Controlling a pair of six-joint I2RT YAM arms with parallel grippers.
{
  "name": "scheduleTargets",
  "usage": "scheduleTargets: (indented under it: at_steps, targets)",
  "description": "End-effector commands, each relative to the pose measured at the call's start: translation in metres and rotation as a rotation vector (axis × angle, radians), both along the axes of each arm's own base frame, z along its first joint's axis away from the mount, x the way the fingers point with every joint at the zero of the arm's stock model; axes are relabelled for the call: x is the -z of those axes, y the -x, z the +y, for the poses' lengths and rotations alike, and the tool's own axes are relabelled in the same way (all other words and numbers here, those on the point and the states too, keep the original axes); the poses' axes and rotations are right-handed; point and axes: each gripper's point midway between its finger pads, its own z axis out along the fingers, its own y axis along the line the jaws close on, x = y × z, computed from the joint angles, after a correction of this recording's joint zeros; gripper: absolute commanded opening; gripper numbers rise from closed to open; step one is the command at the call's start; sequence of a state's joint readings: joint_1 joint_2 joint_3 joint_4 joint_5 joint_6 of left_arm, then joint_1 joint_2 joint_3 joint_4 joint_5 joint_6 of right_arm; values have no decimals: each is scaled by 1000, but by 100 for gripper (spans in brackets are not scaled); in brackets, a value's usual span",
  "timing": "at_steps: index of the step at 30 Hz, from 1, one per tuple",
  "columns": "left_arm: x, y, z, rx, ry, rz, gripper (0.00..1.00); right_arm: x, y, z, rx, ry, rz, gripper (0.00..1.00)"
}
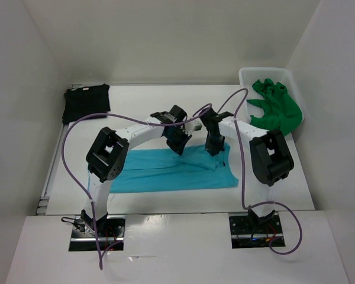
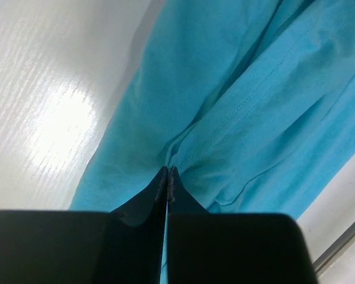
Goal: Fold and stack the t-shirts
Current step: Fold the other side of the tshirt into a rectangle
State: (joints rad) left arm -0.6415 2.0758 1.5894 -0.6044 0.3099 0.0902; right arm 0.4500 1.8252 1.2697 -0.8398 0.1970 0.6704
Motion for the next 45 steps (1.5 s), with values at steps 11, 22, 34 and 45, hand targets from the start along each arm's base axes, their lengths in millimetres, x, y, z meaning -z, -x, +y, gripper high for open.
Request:
scheduleTargets:
  at_steps: [11, 22, 34, 45]
  targets:
    - [-44, -34, 18, -237, 7, -213, 0, 8, -26, -20, 35, 70, -48, 0]
    - [-20, -11, 6, -161, -7, -175, 42, -5, -31, -20, 31, 66, -84, 47]
    - [-35, -40, 54, -283, -108, -215, 53, -33, 29, -2, 101, -161, -83, 47]
    - [-24, -27, 86, -276, -123, -122, 53, 1, 42, 21, 40, -204, 18, 55]
